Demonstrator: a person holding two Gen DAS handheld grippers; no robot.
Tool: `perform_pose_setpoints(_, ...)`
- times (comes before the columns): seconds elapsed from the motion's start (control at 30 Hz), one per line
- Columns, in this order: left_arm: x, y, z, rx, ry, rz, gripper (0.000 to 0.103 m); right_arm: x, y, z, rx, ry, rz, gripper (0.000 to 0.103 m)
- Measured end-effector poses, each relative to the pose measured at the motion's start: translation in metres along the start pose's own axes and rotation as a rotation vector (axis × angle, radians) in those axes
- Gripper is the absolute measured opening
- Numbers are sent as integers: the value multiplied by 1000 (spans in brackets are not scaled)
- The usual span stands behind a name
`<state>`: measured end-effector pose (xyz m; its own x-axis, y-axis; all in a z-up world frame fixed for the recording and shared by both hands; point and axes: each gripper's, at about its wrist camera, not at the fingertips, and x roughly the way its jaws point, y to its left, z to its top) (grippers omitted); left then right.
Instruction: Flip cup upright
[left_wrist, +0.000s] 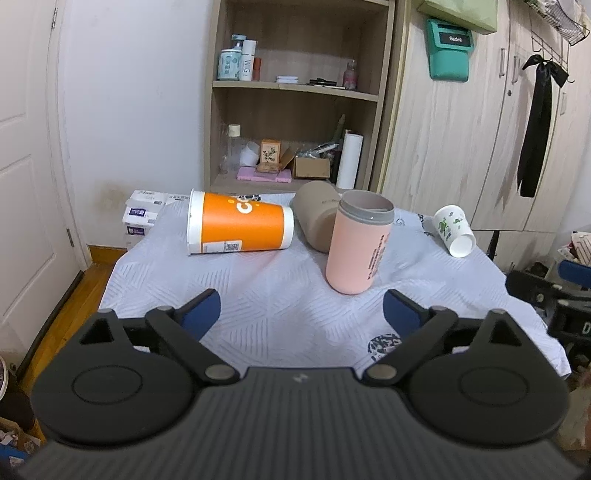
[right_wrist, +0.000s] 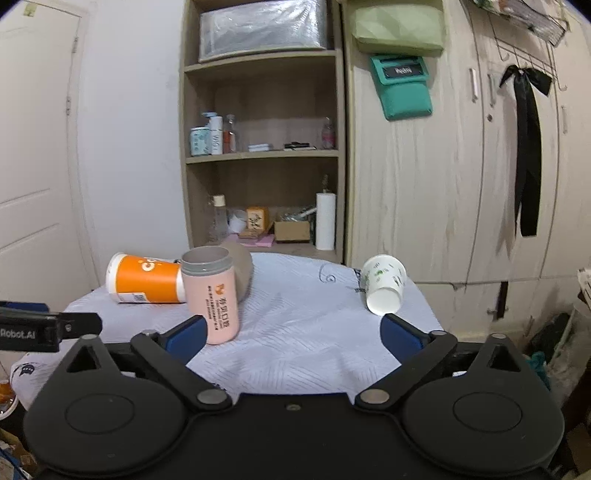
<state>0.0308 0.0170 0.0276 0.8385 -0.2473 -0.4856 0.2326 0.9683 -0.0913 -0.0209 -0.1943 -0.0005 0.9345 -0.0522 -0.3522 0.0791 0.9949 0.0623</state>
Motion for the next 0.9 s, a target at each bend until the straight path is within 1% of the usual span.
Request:
perform_pose_setpoints(0.13,1,2,-2,-4,9,0,98,7,-5,0,32,53,-18,103)
perform_pose_setpoints(0.33,2,3,-1,-2,9,0,99,9,-8,-2,44,69,-15,103)
perform_pose_setpoints(0.57,2,2,-1,10,16,4,99,10,-2,-4,14,79,-40,103)
perform_pose_setpoints(0.77,3,1,-4,13,25,12,99,8,6,-7,-23,93,-39,103)
perform_pose_setpoints(0.9,2,2,-5,9,26,16,99,6,11,-7,-22,93,-32,103)
